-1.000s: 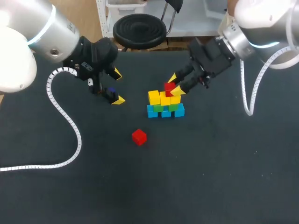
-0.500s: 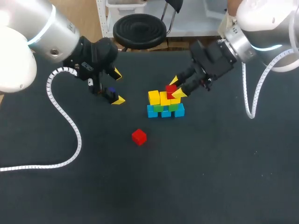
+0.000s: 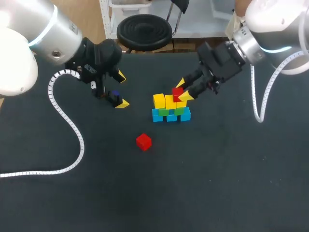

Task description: Place the blue cubes, place green cubes on the blue cubes, place the yellow cubes on the green cubes, then place the red cubes on the yellow cubes, and place purple cube on the red cubes.

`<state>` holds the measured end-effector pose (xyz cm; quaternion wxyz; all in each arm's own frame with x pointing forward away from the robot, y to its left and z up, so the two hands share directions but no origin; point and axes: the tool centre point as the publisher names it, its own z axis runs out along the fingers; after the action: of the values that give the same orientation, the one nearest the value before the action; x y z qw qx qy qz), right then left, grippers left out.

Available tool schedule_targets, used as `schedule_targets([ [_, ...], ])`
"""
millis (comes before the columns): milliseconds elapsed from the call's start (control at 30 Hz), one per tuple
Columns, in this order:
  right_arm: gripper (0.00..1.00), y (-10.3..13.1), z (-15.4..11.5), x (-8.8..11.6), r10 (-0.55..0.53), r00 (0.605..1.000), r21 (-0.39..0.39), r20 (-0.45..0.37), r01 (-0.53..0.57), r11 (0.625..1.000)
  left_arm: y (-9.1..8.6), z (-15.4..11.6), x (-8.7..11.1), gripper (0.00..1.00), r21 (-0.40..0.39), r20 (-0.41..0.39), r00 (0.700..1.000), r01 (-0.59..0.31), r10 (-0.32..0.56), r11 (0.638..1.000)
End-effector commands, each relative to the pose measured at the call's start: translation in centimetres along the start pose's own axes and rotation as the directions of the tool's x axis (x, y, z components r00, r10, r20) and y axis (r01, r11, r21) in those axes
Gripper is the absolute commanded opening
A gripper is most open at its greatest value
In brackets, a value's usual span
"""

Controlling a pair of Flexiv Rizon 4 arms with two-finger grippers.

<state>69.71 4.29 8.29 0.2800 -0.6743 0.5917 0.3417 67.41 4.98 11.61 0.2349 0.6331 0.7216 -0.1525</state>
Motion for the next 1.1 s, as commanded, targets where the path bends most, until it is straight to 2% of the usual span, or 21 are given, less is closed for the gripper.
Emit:
schedule_targets([
  [33, 0.0, -0.51, -0.06, 0.1, -0.001, 1.0, -0.006, 0.003, 0.001, 1.0, 0.0, -0.03, -0.07, 1.0, -0.001, -0.005, 1.0, 0.001, -0.001, 1.0],
  [1100, 0.0, -0.16, 0.18, 0.17, 0.004, 1.0, 0.0, 0.01, -0.004, 1.0, 0.0, -0.03, -0.07, 1.0, -0.001, -0.005, 1.0, 0.001, -0.001, 1.0],
])
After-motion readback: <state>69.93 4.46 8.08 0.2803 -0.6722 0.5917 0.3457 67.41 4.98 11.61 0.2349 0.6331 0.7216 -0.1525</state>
